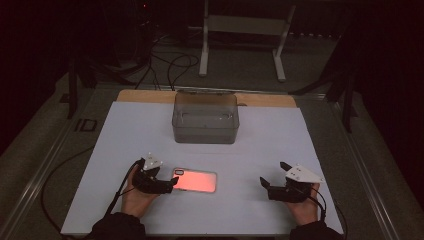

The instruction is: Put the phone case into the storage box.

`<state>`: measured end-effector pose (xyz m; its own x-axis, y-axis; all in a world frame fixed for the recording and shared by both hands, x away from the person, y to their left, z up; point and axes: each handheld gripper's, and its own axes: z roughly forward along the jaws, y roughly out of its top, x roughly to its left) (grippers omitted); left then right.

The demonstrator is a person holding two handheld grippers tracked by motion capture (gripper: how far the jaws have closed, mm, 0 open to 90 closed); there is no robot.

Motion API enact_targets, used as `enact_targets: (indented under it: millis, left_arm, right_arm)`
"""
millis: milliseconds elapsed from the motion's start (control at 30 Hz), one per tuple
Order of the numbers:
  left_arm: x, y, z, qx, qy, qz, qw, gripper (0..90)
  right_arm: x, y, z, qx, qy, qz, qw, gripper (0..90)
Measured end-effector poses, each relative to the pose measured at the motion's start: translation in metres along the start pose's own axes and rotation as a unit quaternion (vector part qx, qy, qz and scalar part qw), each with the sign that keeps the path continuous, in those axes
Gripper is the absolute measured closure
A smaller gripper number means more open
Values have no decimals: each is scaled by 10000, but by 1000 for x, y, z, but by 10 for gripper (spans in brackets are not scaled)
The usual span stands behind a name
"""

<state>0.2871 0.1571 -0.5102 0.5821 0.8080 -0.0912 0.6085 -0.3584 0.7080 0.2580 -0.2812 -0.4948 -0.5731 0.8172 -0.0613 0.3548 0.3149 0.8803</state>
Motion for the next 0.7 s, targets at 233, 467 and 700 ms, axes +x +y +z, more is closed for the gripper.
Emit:
enact_targets:
  millis: [233,467,700]
  left_arm:
    - [-1,0,7,225,80,-76,9997,243]
    - [-2,0,10,416,127,-193,9989,415]
    - [-8,4,11,553,77,-124,9984,698]
  right_arm:
    - [0,0,0,7,-7,0,10000,91]
    - [0,0,0,13,-16,-5,10000,91]
    - [0,0,1,31,-25,-8,10000,91]
